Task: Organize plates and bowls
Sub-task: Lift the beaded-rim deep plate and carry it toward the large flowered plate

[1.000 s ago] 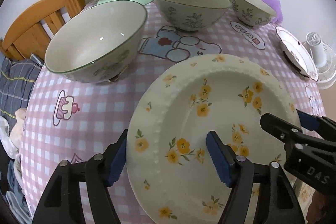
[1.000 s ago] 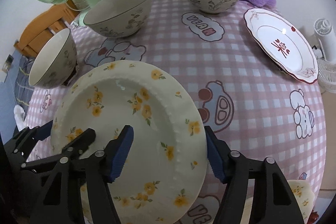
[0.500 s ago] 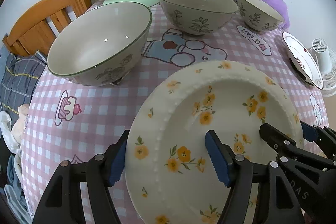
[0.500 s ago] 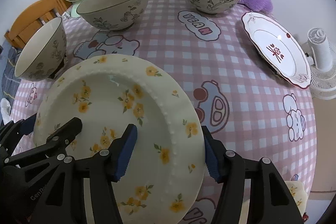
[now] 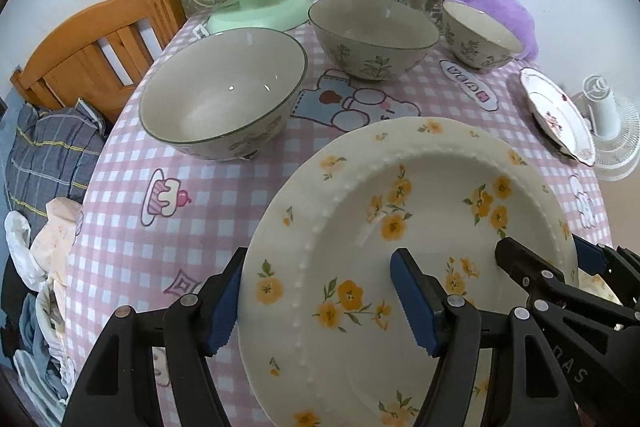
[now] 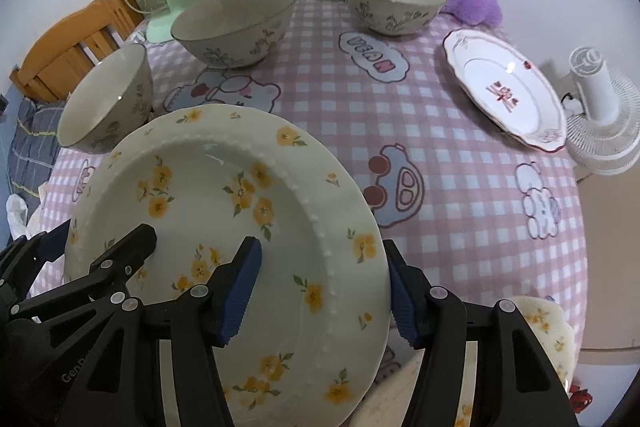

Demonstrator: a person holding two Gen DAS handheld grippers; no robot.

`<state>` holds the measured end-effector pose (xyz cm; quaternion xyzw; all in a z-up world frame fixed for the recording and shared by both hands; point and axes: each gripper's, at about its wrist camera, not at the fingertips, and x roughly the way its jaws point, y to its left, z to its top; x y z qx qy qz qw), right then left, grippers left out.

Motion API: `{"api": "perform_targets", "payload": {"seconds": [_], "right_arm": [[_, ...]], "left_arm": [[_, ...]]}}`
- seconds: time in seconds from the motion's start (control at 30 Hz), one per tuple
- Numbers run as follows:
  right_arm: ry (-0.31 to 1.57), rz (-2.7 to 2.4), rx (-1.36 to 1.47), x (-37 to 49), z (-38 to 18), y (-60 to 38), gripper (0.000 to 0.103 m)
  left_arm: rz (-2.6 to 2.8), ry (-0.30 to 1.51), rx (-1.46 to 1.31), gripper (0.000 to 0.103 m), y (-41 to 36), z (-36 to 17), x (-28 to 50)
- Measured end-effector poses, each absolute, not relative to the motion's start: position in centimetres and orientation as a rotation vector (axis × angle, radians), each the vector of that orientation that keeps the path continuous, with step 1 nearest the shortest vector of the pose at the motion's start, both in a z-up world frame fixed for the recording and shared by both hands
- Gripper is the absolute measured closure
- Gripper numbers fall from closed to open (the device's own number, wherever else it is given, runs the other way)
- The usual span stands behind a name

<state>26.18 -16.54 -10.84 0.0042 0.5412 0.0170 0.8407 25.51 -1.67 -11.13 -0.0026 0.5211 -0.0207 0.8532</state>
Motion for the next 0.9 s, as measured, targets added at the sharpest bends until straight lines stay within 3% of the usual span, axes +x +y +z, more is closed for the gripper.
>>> {"api": "perform_targets", "payload": {"seconds": [0.9], "right_arm": [[1.093,-0.113,0.049,14.4,-6.1,-18.3,0.04]], "left_arm": [[-0.189,1.057,0.036,0.033,-3.8,-7.8,15.7]]}}
